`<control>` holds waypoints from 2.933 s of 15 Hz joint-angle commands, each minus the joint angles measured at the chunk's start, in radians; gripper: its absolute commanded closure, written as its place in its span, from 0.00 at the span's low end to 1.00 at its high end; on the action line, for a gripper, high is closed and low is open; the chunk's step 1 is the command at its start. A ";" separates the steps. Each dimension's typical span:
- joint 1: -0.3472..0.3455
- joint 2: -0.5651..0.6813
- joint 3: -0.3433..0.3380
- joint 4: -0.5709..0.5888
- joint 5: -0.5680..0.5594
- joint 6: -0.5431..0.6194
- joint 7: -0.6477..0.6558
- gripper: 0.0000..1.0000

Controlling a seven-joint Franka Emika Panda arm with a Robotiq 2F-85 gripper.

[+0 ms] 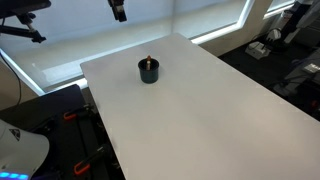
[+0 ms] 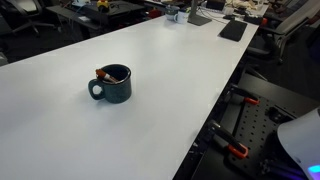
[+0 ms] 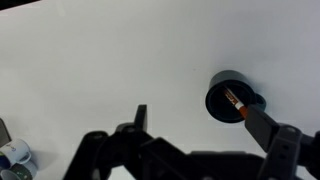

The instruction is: Move the sharpie from the cup to the table

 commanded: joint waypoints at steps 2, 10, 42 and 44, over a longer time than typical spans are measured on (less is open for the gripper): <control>0.038 0.047 -0.032 0.009 -0.012 0.010 0.015 0.00; 0.044 0.119 -0.035 0.041 -0.028 0.025 0.051 0.00; 0.288 0.683 -0.206 0.494 -0.225 0.009 0.400 0.00; 0.289 0.661 -0.206 0.452 -0.210 0.028 0.366 0.00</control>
